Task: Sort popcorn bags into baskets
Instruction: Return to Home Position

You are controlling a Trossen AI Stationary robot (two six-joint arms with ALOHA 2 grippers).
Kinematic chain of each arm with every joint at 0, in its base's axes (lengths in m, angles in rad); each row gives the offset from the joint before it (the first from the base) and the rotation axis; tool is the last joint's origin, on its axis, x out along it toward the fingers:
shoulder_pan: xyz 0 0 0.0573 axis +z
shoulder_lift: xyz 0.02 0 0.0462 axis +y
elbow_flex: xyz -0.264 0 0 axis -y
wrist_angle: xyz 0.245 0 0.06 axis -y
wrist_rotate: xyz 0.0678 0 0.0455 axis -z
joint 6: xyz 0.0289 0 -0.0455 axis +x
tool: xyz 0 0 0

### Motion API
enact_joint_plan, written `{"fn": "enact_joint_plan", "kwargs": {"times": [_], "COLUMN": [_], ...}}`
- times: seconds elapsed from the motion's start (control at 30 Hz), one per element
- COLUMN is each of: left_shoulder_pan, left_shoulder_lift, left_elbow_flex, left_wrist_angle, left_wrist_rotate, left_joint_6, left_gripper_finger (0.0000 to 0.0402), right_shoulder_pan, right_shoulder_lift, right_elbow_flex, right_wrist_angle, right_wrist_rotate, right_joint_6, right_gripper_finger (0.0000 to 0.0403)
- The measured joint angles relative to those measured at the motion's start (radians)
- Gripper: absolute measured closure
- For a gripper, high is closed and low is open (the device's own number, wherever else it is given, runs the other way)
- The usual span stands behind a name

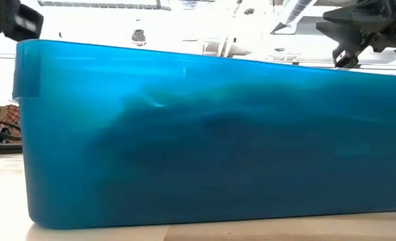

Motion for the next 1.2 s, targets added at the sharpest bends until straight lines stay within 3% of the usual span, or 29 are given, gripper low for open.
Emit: {"fn": "enact_joint_plan", "kwargs": {"times": [0.1, 0.27, 0.43, 0.53, 0.7, 0.83, 0.97, 1.03, 1.13, 1.2], "left_shoulder_pan": [0.063, 0.149, 0.232, 0.281, 0.361, 0.421, 0.468, 0.49, 0.523, 0.544], "left_shoulder_lift": [0.0, -0.001, 0.001, 0.0, 0.0, 0.0, 0.0, 0.0, 0.0, 0.0], "left_elbow_flex": [-0.077, -0.076, -0.077, -0.077, -0.077, -0.078, -0.078, -0.078, -0.079, -0.079], "left_wrist_angle": [0.091, 0.052, 0.053, 0.054, 0.071, 0.087, 0.089, 0.089, 0.076, 0.059], "left_wrist_rotate": [0.07, 0.149, 0.219, 0.26, 0.321, 0.398, 0.449, 0.478, 0.514, 0.518], "left_joint_6": [-0.038, -0.078, -0.087, -0.089, -0.105, -0.123, -0.127, -0.127, -0.127, -0.126], "left_gripper_finger": [0.0195, 0.0195, 0.0195, 0.0195, 0.0195, 0.0195, 0.0195, 0.0195, 0.0195, 0.0195], "right_shoulder_pan": [0.002, 0.003, 0.003, -0.003, -0.064, -0.075, -0.052, -0.026, 0.01, 0.028], "right_shoulder_lift": [0.0, 0.001, 0.064, 0.113, 0.192, 0.037, -0.222, -0.36, -0.544, -0.625], "right_elbow_flex": [0.0, -0.003, -0.064, -0.064, -0.059, -0.056, -0.05, -0.016, 0.065, 0.102], "right_wrist_angle": [-0.007, -0.039, 0.125, 0.185, 0.468, 0.466, 0.24, 0.037, -0.343, -0.487], "right_wrist_rotate": [-0.001, -0.003, 0.013, 0.078, 0.08, 0.002, 0.023, 0.042, 0.156, 0.174], "right_joint_6": [0.01, 0.01, -0.002, -0.036, -0.094, -0.113, -0.07, -0.068, -0.064, -0.1], "right_gripper_finger": [0.0295, 0.0295, 0.0295, 0.0295, 0.0295, 0.0295, 0.0295, 0.0295, 0.0295, 0.0295]}}
